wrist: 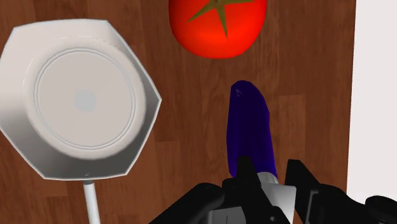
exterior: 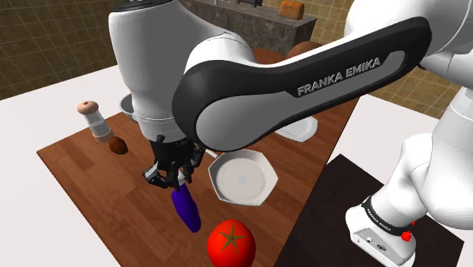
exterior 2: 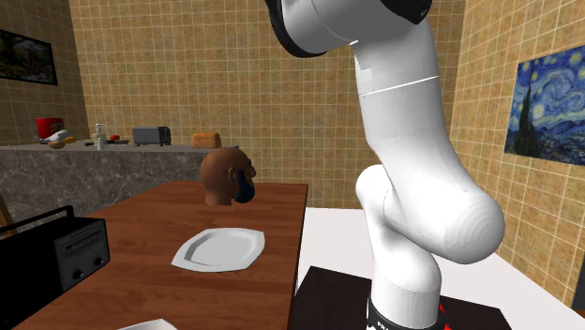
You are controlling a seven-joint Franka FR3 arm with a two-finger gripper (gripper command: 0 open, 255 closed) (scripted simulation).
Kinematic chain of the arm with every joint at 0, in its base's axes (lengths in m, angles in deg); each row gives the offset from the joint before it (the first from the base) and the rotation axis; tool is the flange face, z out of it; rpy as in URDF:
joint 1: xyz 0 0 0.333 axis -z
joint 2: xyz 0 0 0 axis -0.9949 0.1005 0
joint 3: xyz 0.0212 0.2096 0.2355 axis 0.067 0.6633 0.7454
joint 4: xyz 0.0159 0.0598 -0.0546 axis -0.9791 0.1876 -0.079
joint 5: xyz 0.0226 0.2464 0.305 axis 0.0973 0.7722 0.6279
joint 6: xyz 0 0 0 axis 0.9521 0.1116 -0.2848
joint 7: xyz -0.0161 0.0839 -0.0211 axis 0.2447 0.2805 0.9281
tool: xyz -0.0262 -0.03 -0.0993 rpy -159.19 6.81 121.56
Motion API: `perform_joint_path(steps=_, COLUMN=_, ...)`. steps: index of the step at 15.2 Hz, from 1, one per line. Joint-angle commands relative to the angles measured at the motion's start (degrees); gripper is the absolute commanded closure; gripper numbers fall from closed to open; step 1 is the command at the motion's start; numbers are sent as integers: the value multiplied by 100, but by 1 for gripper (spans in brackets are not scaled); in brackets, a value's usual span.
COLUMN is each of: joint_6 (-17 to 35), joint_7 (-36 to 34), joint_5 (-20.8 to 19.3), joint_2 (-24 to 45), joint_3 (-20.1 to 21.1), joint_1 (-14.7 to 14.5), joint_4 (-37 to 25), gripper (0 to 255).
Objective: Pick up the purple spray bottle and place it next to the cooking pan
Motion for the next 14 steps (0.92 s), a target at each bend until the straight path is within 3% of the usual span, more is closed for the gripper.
perform_joint_path(steps=1, joint_6=160, joint_7=-3, joint_5=-14, joint_2=30, joint_3=-7, joint_1=3, joint_4=127, gripper=255)
perform_joint_path(steps=5, joint_6=457, joint_7=-19, joint_5=-49, joint_2=105, joint_3=-19, joint_1=0, joint_4=355, gripper=255)
perform_joint_path(steps=12, joint_6=457, joint_7=-19, joint_5=-48, joint_2=105, joint_3=-19, joint_1=0, joint_4=355, gripper=255)
perform_joint_path(steps=13, joint_6=457, joint_7=-19, joint_5=-48, joint_2=105, joint_3=-19, joint_1=0, joint_4=355, gripper=0)
perform_joint_path(steps=14, joint_6=457, joint_7=-19, joint_5=-48, joint_2=105, joint_3=-19, joint_1=0, joint_4=355, gripper=0)
